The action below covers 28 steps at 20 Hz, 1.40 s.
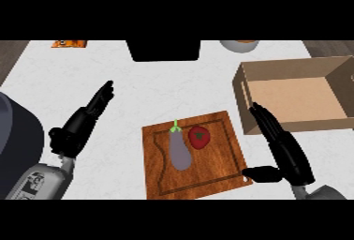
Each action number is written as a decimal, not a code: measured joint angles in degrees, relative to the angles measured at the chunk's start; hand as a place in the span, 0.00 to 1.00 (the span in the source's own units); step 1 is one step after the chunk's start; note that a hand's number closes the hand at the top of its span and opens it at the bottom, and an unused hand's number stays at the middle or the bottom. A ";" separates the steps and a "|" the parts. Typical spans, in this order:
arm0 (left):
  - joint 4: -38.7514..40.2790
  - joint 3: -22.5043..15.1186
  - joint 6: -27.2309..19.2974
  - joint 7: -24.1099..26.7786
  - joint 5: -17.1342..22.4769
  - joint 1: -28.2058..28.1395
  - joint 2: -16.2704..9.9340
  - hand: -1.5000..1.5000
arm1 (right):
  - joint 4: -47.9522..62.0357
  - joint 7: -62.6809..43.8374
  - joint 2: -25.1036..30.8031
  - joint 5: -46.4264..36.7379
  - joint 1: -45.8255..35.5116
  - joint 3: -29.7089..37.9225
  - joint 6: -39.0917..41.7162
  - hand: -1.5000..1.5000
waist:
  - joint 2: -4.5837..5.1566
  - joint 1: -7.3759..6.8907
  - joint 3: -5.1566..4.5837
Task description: Pick the tomato from the cutting board and place it in the cardboard box
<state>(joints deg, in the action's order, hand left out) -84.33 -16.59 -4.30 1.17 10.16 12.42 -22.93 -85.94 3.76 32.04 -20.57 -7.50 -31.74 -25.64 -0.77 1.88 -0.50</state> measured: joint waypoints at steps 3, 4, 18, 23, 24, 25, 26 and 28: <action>0.03 -1.19 -0.21 -1.10 -0.73 0.59 1.05 0.50 | -3.08 -7.98 0.48 -11.27 -0.21 -3.98 -2.39 0.00 | -0.02 0.02 0.08; -0.08 -1.22 -0.17 -1.37 -0.75 0.63 1.15 0.50 | -5.26 -11.20 1.11 -14.39 -0.02 -4.96 -1.86 0.00 | -0.06 0.07 0.10; -2.27 -2.24 0.30 -3.62 -2.89 0.78 3.40 0.50 | -29.71 -53.60 -8.53 -22.74 -5.75 -13.72 33.26 0.00 | 0.54 -1.76 0.36; -3.32 -1.36 1.44 -4.73 -4.29 0.32 4.95 0.50 | -25.46 -55.81 -16.02 -23.36 -7.61 -11.98 36.61 0.00 | 0.68 -1.97 0.45; -2.50 -1.03 1.77 -4.03 -4.74 0.40 5.39 0.50 | -24.32 -56.07 -17.77 -23.83 -8.12 -11.88 37.02 0.00 | 0.71 -1.96 0.46; -2.41 -0.69 2.04 -4.22 -4.98 0.56 6.00 0.50 | -23.09 -54.88 -18.30 -24.07 -7.94 -11.16 36.99 0.00 | 0.72 -1.96 0.46; -2.41 -0.98 1.78 -4.59 -5.74 0.74 6.90 0.50 | -21.46 -54.34 -19.28 -24.47 -8.31 -10.56 37.03 0.00 | 0.74 -1.96 0.47; -1.82 0.04 2.52 -4.29 -6.24 0.93 7.14 0.50 | -18.58 -53.72 -20.97 -24.66 -9.85 -8.64 38.50 0.00 | 0.77 -1.99 0.48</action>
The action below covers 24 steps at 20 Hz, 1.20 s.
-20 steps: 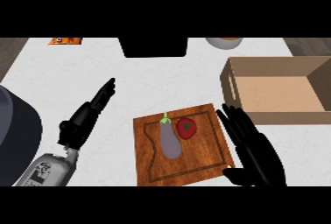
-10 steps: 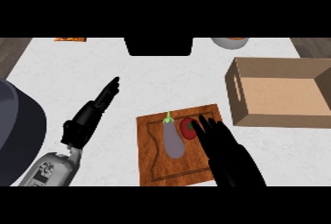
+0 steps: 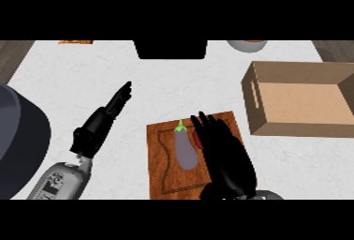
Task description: Pick the tomato from the cutting board and place it in the cardboard box
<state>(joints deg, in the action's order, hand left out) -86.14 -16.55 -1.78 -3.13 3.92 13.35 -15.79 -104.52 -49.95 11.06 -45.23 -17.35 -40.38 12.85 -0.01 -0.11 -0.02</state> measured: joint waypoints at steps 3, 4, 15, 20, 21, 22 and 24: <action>0.16 0.86 0.92 -0.24 -0.95 0.09 0.80 0.50 | 3.58 0.82 -2.34 -0.84 -0.69 1.71 1.27 0.00 | 0.00 0.00 0.01; 0.62 1.25 1.20 -0.11 -1.25 0.10 1.08 0.50 | 4.78 1.40 -2.74 -1.09 -0.65 2.36 1.51 0.00 | 0.01 0.01 0.01; -1.41 4.64 4.50 -1.89 -4.05 -0.95 3.31 0.50 | 14.82 10.93 -6.61 -8.37 1.62 5.64 -3.63 0.00 | -0.01 0.04 0.02; -1.44 5.10 4.86 -1.80 -6.22 -1.27 5.36 0.50 | 17.47 13.33 -8.10 -10.74 2.35 7.15 -3.52 0.00 | -0.01 0.05 0.02; -0.13 5.60 5.22 -0.91 -6.48 -0.93 5.49 0.50 | 18.47 14.29 -8.07 -10.80 2.20 7.90 -3.47 0.00 | 0.00 0.07 0.02; -0.55 6.28 5.81 -1.58 -6.25 -0.49 5.35 0.50 | 19.11 14.86 -8.18 -10.85 2.10 8.54 -3.05 0.00 | 0.01 0.06 0.02; -1.64 6.78 6.55 -1.65 -6.56 -1.48 5.48 0.50 | 20.79 15.78 -9.18 -11.26 1.50 9.68 -2.38 0.00 | 0.00 0.03 0.02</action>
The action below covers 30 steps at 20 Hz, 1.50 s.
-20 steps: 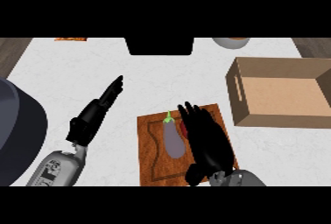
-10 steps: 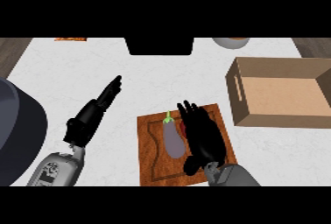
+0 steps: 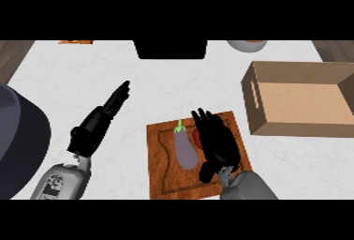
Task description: Pick the tomato from the cutting board and place it in the cardboard box
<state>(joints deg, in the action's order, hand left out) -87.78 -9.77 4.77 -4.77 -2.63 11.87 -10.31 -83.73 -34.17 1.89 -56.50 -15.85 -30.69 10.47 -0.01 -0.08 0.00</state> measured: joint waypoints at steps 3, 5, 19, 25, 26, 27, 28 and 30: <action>-0.62 0.36 0.62 0.36 -0.86 -0.92 0.65 0.50 | 0.66 1.09 -0.45 -1.21 1.62 -0.04 0.36 0.00 | -0.02 0.02 0.00; -1.83 0.46 1.01 -1.04 -1.11 -0.90 1.12 0.50 | 2.13 1.31 -0.89 -1.38 0.81 0.67 0.72 0.00 | -0.01 -0.03 0.00; -0.83 2.65 3.05 -0.24 -3.86 -1.39 3.89 0.50 | 11.89 1.46 -1.86 -2.26 -2.34 0.52 -2.98 0.00 | -0.08 -0.13 -0.02; -1.29 3.80 4.48 0.39 -3.87 -2.18 3.82 0.50 | 15.89 3.53 -1.67 -1.86 -3.48 1.09 -4.91 1.00 | -0.46 -0.11 -0.18; -0.98 4.00 4.46 0.55 -4.10 -2.04 3.89 0.50 | 16.51 3.48 -1.67 -1.67 -3.82 0.79 -5.43 1.00 | -0.53 -0.10 -0.21; -0.85 4.13 4.66 0.16 -4.00 -1.44 4.03 0.50 | 16.89 3.36 -1.62 -1.84 -4.05 0.30 -5.67 1.00 | -0.59 -0.09 -0.24; -1.08 4.07 4.67 0.22 -4.16 -1.75 4.26 0.50 | 17.26 4.16 -1.67 -2.21 -4.43 0.86 -5.52 1.00 | -0.59 -0.09 -0.23; -1.88 3.58 4.41 0.13 -4.80 -2.49 4.80 0.50 | 18.02 5.32 -1.76 -3.55 -4.81 1.13 -6.19 1.00 | -0.62 -0.10 -0.22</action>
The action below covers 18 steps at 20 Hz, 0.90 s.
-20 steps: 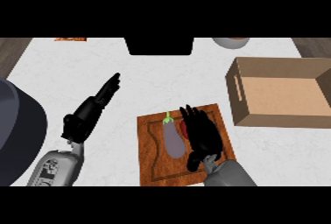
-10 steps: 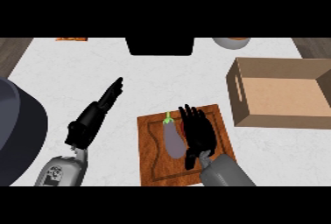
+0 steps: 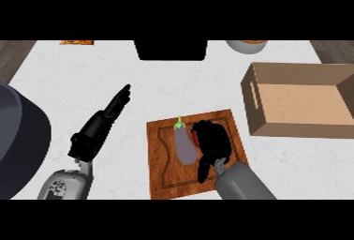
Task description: Pick the tomato from the cutting board and place it in the cardboard box
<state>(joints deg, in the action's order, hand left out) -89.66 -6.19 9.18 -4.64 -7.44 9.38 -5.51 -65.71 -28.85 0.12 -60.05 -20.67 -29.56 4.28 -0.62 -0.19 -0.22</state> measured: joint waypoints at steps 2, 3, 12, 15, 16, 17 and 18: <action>0.55 0.76 0.22 -0.82 0.20 1.34 0.07 0.50 | 0.90 1.03 0.08 -0.73 -0.60 0.20 -0.68 1.00 | 0.01 0.05 -0.02; 0.42 1.03 0.66 -0.83 0.35 1.26 -0.17 0.50 | 1.11 1.59 0.03 -1.42 -0.43 0.20 -1.09 1.00 | 0.01 0.07 -0.02; -0.55 2.25 0.96 -1.13 0.76 0.14 -0.57 0.50 | -13.09 17.75 18.30 1.55 12.30 1.54 -5.94 1.00 | -0.05 1.53 0.19; -0.04 2.31 0.40 -0.86 0.29 -0.10 -0.30 0.50 | -19.26 23.30 25.56 2.77 18.45 4.43 -10.44 1.00 | 0.11 1.87 0.20; -0.17 2.20 0.71 -0.43 0.31 -0.56 -0.47 0.50 | -21.20 24.53 27.81 3.35 19.56 6.03 -11.35 1.00 | 0.15 1.82 0.21; 0.15 2.34 0.66 -0.43 0.18 -0.11 -0.54 0.50 | -23.48 25.55 29.70 3.95 21.22 7.45 -12.44 1.00 | 0.18 1.90 0.19; -0.14 2.18 0.60 -0.46 0.05 -0.14 -0.43 0.50 | -25.72 26.71 31.48 4.82 23.15 8.95 -13.53 1.00 | 0.20 1.89 0.19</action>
<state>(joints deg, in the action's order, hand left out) -89.80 -4.01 9.78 -5.11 -7.39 9.24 -5.94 -91.43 -2.14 31.60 -55.23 2.48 -20.61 -9.25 -0.43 1.70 -0.02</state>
